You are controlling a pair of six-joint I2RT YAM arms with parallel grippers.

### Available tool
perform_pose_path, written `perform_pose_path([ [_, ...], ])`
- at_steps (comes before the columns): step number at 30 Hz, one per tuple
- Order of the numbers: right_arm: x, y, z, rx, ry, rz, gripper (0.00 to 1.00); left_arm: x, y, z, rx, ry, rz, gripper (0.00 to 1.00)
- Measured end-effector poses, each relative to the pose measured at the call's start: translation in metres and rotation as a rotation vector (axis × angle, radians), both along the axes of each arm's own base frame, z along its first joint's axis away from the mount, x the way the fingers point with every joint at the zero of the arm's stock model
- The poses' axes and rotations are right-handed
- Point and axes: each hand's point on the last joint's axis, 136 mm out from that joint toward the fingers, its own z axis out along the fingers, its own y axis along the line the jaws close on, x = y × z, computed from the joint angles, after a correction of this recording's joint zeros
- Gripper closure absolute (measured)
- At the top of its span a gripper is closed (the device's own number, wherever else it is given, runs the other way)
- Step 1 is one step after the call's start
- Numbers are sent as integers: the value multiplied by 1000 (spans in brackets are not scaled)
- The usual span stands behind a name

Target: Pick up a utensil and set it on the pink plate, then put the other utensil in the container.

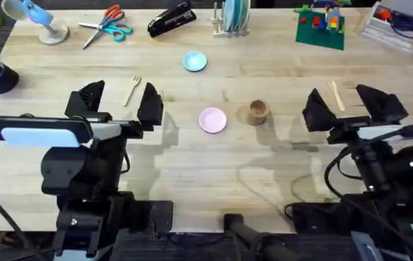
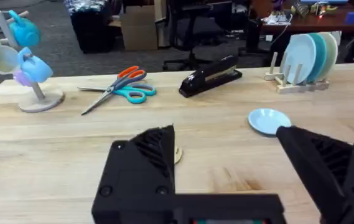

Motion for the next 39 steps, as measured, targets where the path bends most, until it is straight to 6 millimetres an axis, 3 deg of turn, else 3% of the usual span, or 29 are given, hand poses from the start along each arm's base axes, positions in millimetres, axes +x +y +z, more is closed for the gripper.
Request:
perform_pose_path([
  [17, -7, 1, 0, 0, 72, 4, 8, -4, 0, -6, 4, 65, -1, 8],
  [20, -16, 0, 13, -3, 104, 3, 8, -13, 0, 14, 4, 92, -1, 8],
  [27, -46, 0, 89, -9, 109, 0, 7, -55, 0, 92, 4, 144, -2, 8],
  [30, -56, -1, 111, -10, 174, -1, 7, -67, -1, 121, 4, 206, -7, 8],
  [35, -62, -1, 133, -23, 335, 0, 7, -73, -2, 157, 7, 367, -15, 7],
  [39, -58, -1, 141, -34, 461, 5, 7, -67, -2, 169, 32, 522, -24, 8],
])
